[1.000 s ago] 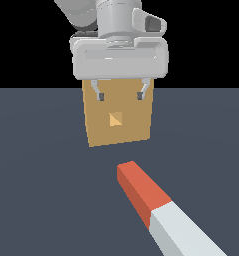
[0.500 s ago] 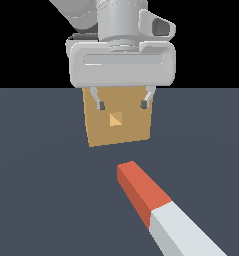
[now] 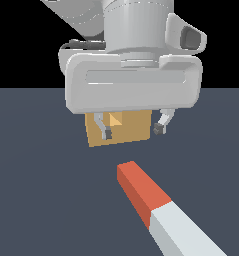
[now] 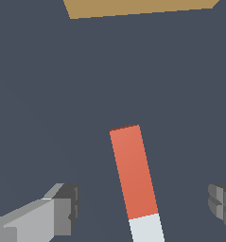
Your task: Insert the peg into the horizontal hole in a box.
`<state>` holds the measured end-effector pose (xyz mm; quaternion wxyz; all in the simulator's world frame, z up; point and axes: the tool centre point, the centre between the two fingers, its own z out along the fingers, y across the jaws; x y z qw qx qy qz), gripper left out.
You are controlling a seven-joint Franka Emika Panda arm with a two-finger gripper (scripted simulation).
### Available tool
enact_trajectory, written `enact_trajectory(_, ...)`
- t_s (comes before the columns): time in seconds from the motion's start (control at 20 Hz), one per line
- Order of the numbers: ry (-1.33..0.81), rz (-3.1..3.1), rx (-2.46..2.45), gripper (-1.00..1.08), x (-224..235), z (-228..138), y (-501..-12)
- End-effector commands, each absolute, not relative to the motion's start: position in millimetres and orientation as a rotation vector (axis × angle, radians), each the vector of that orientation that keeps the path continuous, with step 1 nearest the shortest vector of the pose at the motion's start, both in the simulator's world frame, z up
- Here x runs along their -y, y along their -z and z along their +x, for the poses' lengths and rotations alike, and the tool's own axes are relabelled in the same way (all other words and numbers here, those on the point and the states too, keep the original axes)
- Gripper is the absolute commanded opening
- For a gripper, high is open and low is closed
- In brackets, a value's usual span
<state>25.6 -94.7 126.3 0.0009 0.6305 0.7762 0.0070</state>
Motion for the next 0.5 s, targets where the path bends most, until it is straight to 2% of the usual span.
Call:
enact_trajectory(0.0, -0.019, 1.935, -2.473, 1.0, 114.9, 32.0, -116.5)
enact_trajectory(0.45, -0.007, 1.794, -2.579, 1.0, 176.0, 59.3, -86.4)
